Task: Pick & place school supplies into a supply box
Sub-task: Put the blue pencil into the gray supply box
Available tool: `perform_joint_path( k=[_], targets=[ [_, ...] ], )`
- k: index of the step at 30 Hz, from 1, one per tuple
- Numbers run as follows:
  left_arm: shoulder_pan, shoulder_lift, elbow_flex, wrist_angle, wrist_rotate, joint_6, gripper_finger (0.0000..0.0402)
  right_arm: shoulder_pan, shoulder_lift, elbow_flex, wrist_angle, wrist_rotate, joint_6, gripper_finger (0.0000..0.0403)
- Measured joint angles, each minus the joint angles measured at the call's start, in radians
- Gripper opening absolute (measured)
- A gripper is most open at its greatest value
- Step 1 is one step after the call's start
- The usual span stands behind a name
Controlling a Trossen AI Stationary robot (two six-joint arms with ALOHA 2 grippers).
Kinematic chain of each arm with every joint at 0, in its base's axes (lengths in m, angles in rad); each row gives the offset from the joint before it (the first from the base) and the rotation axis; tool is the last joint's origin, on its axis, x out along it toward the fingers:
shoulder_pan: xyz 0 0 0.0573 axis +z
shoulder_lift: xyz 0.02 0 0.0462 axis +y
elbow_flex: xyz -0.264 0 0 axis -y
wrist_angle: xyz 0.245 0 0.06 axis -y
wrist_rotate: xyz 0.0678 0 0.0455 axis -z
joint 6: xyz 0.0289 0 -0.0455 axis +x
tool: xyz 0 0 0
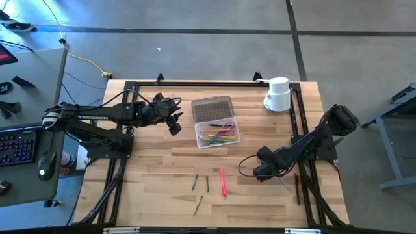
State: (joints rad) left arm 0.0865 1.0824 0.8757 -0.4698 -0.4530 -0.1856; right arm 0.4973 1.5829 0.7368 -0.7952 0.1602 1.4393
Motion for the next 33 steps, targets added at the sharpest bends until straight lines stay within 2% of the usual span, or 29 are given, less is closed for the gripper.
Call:
perform_joint_path(
  k=[4,8,11,16,20,26,29,33],
  targets=[
    [0.0,0.0,0.0,0.001,0.0,0.0,0.015,-0.016,-0.01,-0.001,0.052,0.075,-0.057,0.0006],
    [0.0,0.0,0.0,0.01,-0.001,0.0,0.015,-0.069,-0.052,-0.001,0.219,0.194,-0.216,0.0002],
    [0.0,0.0,0.0,0.013,-0.002,0.0,0.015,-0.131,-0.096,-0.001,0.387,0.246,-0.441,0.0003],
    [0.0,0.0,0.0,0.013,-0.005,0.011,0.015,-0.24,-0.193,0.001,0.675,0.279,-0.951,0.0002],
    [0.0,0.0,0.0,0.013,-0.006,0.033,0.015,-0.328,-0.237,0.002,0.833,0.189,-1.341,0.0002],
    [0.0,0.0,0.0,0.02,-0.007,0.061,0.015,-0.484,-0.171,0.0,0.982,-0.088,-1.683,0.0005],
    [0.0,0.0,0.0,0.034,-0.006,0.085,0.015,-0.521,-0.13,0.016,1.146,-0.152,-1.733,0.0008],
    [0.0,0.0,0.0,0.043,-0.005,0.092,0.015,-0.553,-0.071,0.09,1.095,-0.186,-1.726,0.0006]
  ],
)
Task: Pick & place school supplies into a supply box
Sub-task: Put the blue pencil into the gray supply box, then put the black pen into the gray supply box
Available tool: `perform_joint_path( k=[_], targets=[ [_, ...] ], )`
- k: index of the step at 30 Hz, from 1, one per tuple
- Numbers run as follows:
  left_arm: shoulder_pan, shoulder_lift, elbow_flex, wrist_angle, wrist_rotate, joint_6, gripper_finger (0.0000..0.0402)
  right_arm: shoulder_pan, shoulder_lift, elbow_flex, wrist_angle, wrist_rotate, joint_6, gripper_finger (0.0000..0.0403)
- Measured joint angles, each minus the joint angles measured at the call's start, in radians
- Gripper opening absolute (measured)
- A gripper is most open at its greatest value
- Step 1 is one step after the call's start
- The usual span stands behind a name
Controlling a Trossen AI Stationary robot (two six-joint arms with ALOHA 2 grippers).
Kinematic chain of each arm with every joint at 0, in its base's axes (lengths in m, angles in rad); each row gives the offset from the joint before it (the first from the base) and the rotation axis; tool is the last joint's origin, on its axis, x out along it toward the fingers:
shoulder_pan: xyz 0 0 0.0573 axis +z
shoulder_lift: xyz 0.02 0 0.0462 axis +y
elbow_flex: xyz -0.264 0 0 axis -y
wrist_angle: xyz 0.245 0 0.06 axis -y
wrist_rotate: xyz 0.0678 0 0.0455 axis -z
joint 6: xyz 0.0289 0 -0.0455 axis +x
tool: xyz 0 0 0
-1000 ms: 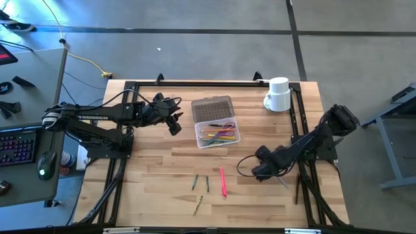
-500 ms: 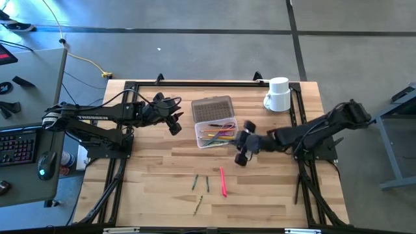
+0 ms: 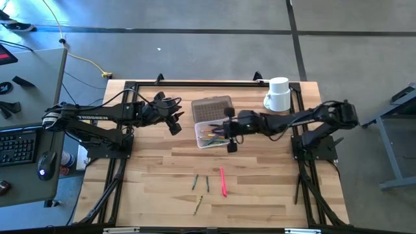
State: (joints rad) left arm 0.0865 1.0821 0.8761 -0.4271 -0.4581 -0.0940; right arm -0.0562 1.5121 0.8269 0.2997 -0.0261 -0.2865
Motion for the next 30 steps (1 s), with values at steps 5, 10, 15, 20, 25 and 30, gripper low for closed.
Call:
perform_joint_path(
  k=[5,10,15,20,25,30],
  targets=[
    [0.0,0.0,0.0,0.009,0.003,0.0,0.015,-0.016,0.087,0.048,-0.134,-0.025,0.022,0.0008],
    [0.0,0.0,0.0,0.01,0.004,0.0,0.015,-0.017,0.134,0.051,-0.247,0.029,0.066,0.0011],
    [0.0,0.0,0.0,0.015,0.004,0.011,0.015,-0.017,0.138,0.051,-0.296,0.047,0.084,0.002],
    [0.0,0.0,0.0,0.016,0.004,0.011,0.015,-0.016,0.138,0.051,-0.294,0.048,0.08,0.0058],
    [0.0,0.0,0.0,0.016,0.004,0.011,0.015,-0.014,0.133,0.052,-0.288,0.048,0.077,0.0102],
    [0.0,0.0,0.0,0.015,0.004,0.011,0.015,0.041,0.078,0.12,-0.401,0.036,0.077,0.0122]
  ],
)
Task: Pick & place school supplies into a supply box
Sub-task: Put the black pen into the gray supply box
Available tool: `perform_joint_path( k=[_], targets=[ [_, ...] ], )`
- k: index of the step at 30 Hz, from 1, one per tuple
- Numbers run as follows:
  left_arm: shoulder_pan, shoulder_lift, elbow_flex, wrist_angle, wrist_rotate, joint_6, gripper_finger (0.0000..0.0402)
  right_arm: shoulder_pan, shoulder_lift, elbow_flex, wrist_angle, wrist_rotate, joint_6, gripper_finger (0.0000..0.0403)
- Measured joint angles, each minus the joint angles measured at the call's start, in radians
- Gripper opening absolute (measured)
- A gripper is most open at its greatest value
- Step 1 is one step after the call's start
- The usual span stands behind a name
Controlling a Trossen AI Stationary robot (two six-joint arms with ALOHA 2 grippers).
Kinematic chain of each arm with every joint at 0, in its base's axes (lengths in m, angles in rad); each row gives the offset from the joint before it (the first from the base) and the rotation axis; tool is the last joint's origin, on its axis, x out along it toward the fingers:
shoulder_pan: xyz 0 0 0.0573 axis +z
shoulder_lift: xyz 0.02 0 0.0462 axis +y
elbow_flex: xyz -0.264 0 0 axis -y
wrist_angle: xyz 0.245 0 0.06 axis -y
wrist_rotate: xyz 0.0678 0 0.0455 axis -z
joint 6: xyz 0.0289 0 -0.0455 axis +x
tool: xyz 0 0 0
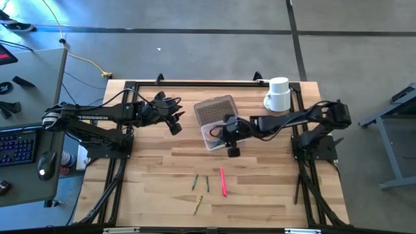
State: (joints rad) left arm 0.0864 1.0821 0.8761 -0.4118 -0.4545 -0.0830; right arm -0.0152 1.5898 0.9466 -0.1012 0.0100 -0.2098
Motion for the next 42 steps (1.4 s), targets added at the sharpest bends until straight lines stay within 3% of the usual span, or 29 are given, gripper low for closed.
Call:
perform_joint_path(
  k=[6,8,13,18,23,26,32,37,42],
  targets=[
    [0.0,0.0,0.0,-0.001,0.0,0.0,0.015,0.169,-0.061,0.173,-0.411,-0.067,-0.003,0.0121],
    [0.0,0.0,0.0,-0.001,0.0,0.0,0.015,0.245,-0.06,0.202,-0.53,-0.081,0.072,0.012],
    [-0.002,0.0,0.0,-0.002,0.001,-0.004,0.015,0.382,-0.06,0.203,-0.666,-0.045,0.718,0.012],
    [-0.002,0.0,0.0,-0.002,0.002,-0.004,0.015,0.491,-0.06,0.201,-0.912,-0.089,1.285,0.0119],
    [-0.002,0.0,0.0,-0.001,0.003,-0.004,0.015,0.61,-0.06,0.201,-1.081,-0.202,1.727,0.0119],
    [-0.002,0.0,0.0,-0.001,0.003,-0.004,0.015,0.681,-0.06,0.201,-1.121,-0.178,1.917,0.0119],
    [-0.002,0.0,0.0,0.015,0.003,-0.004,0.015,0.763,-0.051,0.201,-1.21,-0.137,2.004,0.0119],
    [-0.002,0.0,0.0,0.029,0.002,0.0,0.015,0.771,-0.014,0.201,-1.244,-0.303,2.029,0.0119],
    [-0.002,0.0,0.0,0.029,0.0,0.001,0.015,0.775,0.052,0.201,-1.221,-0.365,2.027,0.0119]
  ],
)
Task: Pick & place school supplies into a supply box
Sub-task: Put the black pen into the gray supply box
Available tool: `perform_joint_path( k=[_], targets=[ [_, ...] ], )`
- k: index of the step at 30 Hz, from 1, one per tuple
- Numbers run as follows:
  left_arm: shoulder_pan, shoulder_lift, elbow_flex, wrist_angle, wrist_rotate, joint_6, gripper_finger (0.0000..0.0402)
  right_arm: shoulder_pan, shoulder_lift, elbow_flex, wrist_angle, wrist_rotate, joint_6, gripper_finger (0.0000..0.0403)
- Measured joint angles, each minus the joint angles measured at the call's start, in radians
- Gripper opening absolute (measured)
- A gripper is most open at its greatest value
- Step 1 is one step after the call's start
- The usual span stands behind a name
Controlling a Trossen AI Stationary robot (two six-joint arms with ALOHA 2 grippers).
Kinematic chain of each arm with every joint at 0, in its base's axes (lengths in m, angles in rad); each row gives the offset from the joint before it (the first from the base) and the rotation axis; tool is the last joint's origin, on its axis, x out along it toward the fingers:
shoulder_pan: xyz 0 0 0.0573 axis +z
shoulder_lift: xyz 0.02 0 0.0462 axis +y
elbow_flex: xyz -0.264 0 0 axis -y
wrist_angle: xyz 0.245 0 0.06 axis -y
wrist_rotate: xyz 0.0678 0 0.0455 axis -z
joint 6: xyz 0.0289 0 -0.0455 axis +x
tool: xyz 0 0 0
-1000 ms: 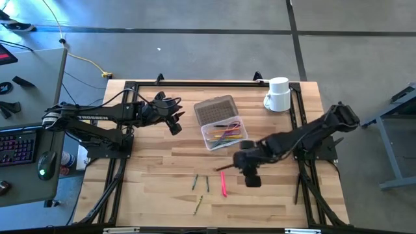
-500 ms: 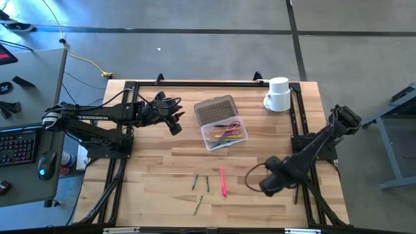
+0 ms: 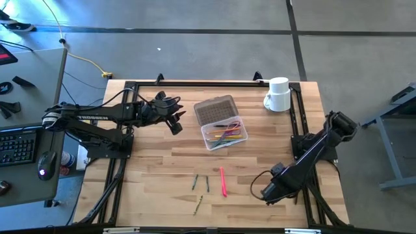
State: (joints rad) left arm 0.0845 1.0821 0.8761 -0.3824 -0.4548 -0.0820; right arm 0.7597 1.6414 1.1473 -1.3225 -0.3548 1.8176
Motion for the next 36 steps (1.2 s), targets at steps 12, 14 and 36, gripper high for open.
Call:
perform_joint_path(
  k=[12,14,36],
  targets=[
    [0.0,0.0,0.0,-0.001,0.001,-0.02,0.015,-0.026,0.129,-0.09,-0.034,-0.148,-0.258,0.0119],
    [0.0,0.0,0.0,-0.001,0.001,-0.029,0.015,-0.027,0.122,-0.157,0.034,-0.155,-0.289,0.0119],
    [0.0,0.0,0.0,-0.001,0.021,-0.032,0.015,-0.057,0.084,-0.404,0.366,-0.201,-0.487,0.0119]
  ],
)
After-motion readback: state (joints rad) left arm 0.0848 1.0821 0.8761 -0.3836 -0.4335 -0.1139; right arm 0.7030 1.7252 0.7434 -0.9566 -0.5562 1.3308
